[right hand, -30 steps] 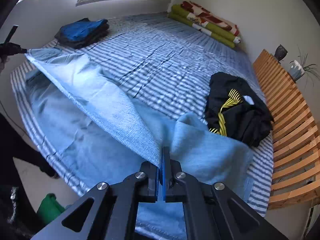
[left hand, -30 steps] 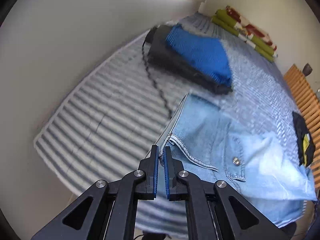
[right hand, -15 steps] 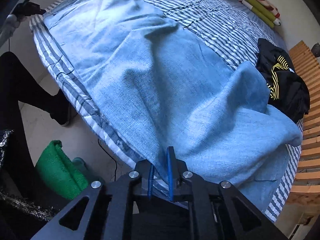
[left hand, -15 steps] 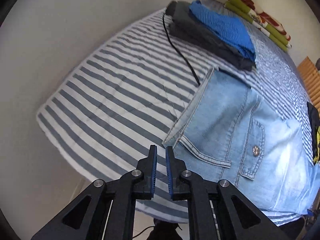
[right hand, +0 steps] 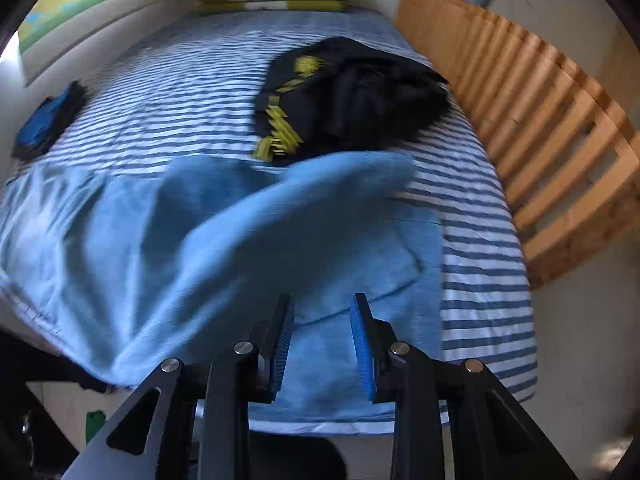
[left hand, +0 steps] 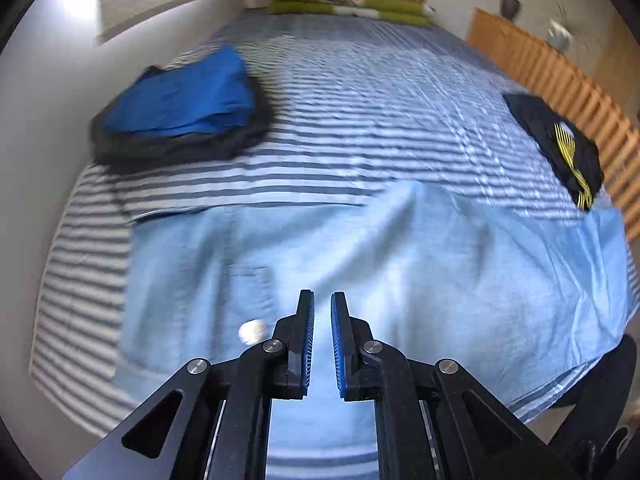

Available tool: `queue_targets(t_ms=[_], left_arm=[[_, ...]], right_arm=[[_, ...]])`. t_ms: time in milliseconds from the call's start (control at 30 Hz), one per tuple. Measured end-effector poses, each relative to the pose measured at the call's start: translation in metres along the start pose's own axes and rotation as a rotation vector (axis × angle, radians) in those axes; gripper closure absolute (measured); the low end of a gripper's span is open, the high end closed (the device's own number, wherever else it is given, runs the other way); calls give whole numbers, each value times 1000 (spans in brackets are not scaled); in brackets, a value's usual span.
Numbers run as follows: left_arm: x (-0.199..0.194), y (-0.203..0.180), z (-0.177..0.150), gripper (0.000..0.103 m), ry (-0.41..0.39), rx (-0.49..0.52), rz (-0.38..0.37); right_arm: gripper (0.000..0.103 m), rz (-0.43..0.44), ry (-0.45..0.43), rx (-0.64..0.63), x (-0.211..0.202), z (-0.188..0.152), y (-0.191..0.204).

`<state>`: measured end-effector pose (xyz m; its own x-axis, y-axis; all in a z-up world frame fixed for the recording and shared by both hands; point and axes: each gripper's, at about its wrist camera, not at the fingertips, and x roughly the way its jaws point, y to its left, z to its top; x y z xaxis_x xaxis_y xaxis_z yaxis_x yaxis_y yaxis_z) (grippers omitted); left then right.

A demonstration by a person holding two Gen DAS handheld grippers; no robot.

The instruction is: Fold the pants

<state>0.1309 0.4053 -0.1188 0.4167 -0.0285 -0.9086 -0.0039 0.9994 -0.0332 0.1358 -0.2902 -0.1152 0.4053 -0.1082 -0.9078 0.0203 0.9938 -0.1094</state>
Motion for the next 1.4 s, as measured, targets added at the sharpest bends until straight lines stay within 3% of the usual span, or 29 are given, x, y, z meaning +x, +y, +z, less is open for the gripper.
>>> queue_targets(t_ms=[100,233,333,567,667,733,833,1033,1167,1267,1400], left_arm=[[34,-25,8,93,63,38,-10],[71,-30,3,93,143,23,-3],[86,-29,-4,93,174,-11,-15],[92,-14,-8,93,174,-84,-81],[96,-12,-6,93,165,-82,-84],[96,-13,-6,93,157,-78,-85],[96,-11,-8,93,149,-77,-96],[94,-3,-13,94,124,-97,-135],[95,2,-13,94,113,-115,-161],[95,5,-14,94,113,-126,-177],[94,7,-13,94,118,-137,-182]], right_arm=[[76,39,67,134,34,15,-41],[72,105,79,246,61,33,-62],[65,106,82,247,79,47,-65],[65,209,183,231,111,50,-62],[66,104,189,148,114,43,-43],[86,52,164,125,107,42,-32],[99,27,128,159,84,40,-25],[99,41,25,294,2,22,-42],[99,34,42,400,-33,-12,-61],[99,-46,77,415,-31,-39,-70],[98,-69,207,401,17,-61,-75]])
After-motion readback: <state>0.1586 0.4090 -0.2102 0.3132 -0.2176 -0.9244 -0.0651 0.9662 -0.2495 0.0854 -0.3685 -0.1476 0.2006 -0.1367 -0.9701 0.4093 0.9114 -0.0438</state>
